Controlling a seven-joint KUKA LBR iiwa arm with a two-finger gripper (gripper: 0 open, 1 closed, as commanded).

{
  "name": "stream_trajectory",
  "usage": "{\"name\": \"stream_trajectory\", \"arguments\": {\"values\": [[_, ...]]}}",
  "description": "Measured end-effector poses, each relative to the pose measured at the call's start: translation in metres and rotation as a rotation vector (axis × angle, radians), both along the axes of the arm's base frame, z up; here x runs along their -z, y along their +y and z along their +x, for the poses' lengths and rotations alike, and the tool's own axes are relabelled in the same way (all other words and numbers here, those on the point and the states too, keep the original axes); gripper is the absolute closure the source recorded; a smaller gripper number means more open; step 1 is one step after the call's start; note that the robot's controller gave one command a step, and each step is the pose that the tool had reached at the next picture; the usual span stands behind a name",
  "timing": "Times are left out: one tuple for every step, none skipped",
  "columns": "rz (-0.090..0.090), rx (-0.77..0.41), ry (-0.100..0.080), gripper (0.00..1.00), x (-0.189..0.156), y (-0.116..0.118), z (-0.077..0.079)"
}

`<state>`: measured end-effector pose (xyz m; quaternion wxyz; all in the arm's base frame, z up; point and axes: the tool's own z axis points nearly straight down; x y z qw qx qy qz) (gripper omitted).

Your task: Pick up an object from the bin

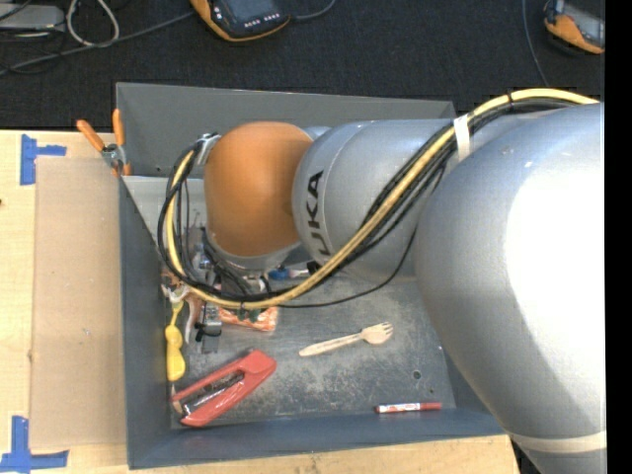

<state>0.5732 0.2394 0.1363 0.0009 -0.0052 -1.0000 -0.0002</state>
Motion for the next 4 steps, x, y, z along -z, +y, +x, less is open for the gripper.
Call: {"name": "stream_trajectory", "arguments": {"values": [[0.0,0.0,0.0,0.0,0.0,0.0,0.0],[0.001,-0.042,0.0,0.0,0.027,-0.051,-0.027],[-0.002,-0.03,-0.001,0.0,0.026,-0.058,-0.035],[0.002,-0.15,0.001,0.0,0.045,-0.053,-0.062]]}}
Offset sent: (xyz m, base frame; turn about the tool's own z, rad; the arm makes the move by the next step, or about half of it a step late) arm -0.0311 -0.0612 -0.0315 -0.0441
